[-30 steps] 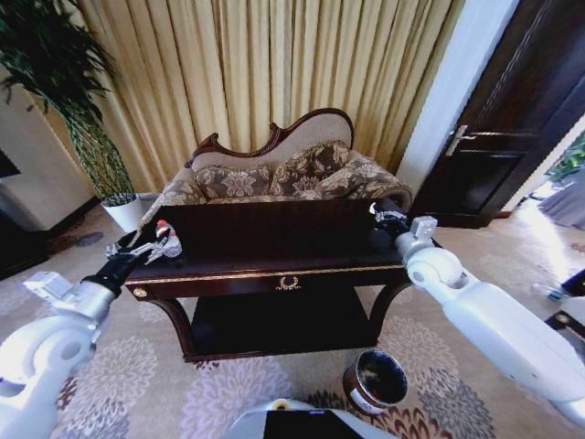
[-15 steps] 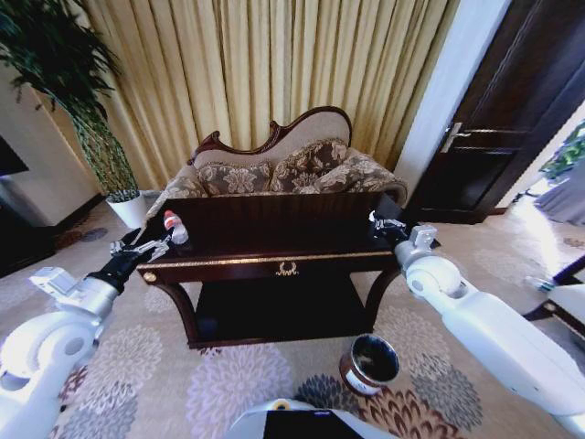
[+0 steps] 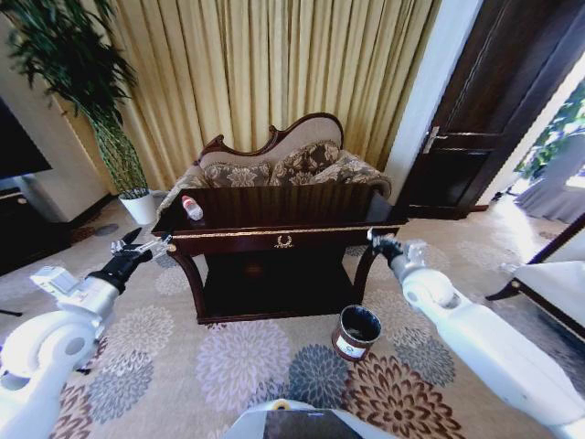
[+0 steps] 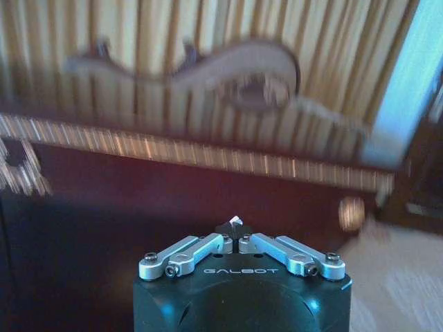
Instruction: Move to the front of the table and place the trash on the table into the trash bin.
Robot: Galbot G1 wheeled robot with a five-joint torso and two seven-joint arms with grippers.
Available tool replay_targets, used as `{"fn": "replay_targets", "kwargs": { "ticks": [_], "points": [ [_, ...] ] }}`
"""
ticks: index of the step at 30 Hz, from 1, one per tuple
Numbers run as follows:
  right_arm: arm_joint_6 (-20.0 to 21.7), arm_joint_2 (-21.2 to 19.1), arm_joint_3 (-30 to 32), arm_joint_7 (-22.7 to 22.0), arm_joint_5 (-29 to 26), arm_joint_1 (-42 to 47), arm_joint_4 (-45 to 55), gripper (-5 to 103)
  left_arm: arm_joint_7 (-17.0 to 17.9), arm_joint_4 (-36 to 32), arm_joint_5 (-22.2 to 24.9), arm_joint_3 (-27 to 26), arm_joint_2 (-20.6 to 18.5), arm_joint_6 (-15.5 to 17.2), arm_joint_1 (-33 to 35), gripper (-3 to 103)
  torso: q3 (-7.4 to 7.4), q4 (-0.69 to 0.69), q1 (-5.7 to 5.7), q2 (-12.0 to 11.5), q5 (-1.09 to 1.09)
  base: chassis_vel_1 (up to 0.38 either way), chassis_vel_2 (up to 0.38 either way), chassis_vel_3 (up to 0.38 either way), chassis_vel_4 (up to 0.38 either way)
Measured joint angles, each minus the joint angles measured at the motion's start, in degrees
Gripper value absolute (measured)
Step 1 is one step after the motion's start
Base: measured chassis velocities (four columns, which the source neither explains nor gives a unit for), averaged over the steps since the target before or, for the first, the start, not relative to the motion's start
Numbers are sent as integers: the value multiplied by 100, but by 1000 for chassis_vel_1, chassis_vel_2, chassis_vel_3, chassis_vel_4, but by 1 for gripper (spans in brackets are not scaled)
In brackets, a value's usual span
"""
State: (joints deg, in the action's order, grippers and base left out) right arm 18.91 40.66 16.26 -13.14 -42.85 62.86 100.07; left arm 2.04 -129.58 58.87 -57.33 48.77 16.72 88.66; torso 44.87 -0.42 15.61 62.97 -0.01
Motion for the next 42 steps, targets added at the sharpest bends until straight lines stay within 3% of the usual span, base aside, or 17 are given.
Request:
{"fn": "replay_targets", "kwargs": {
  "ticks": [8, 13, 22, 23, 25, 28, 29, 35, 37, 41, 42],
  "points": [
    [-105, 649, -178, 42, 529, -17, -1144, 0, 3, -12, -2, -29, 3, -3, 37, 100, 3, 4, 11, -7, 2, -31, 33, 36, -31],
    [-394, 1092, -294, 180, 1286, -90, -2099, 0, 6, -19, -23, -44, 83, -13, 63, 100, -1, 1, 1, 0, -1, 0, 0, 0, 0],
    [-559, 1541, -379, 177, 2055, -80, -2614, -1, -68, -35, -65, -81, 182, -163, 151, 100, 1, 2, 4, -2, 0, 0, 0, 0, 0],
    [-619, 1554, -425, 177, 2180, -110, -2667, 10, -91, -44, -52, -128, 182, -179, 172, 100, 1, 2, 4, -2, 1, 0, 0, 0, 0],
    [-654, 1557, -459, 175, 2235, -134, -2690, 10, -97, -44, -39, -161, 180, -182, 186, 100, 0, 2, 3, -1, 0, 0, 0, 0, 0],
    [-677, 1566, -550, 26, 2242, -207, -2694, 26, -104, -11, -33, -187, 181, -186, 189, 100, 0, 3, 3, -1, 0, 0, 0, 0, 0],
    [-677, 1566, -550, 26, 2242, -207, -2694, 26, -104, -11, -33, -187, 181, -186, 189, 100, 0, 3, 3, -1, 0, 0, 0, 0, 0],
    [-750, 1549, -590, -120, 2222, -241, -2659, 54, -105, 8, -36, -148, 186, -187, 153, 100, 0, 2, 3, -1, 0, 0, 0, 0, 0],
    [-816, 1539, -570, -135, 2211, -240, -2613, 54, -106, 12, -34, -150, 177, -187, 149, 100, 0, 1, 4, -1, 2, 0, 0, 0, 0],
    [-959, 1407, -389, -142, 1783, -222, -2021, 70, -106, 32, -19, -176, 145, -187, 144, 100, 0, 2, 4, -2, 2, 0, 0, 0, 0],
    [-914, 1283, -247, -137, 1355, -180, -1417, 75, -105, 40, -15, -181, 140, -188, 137, 100, 1, 2, 4, -2, 0, 0, 0, 0, 0]
  ]
}}
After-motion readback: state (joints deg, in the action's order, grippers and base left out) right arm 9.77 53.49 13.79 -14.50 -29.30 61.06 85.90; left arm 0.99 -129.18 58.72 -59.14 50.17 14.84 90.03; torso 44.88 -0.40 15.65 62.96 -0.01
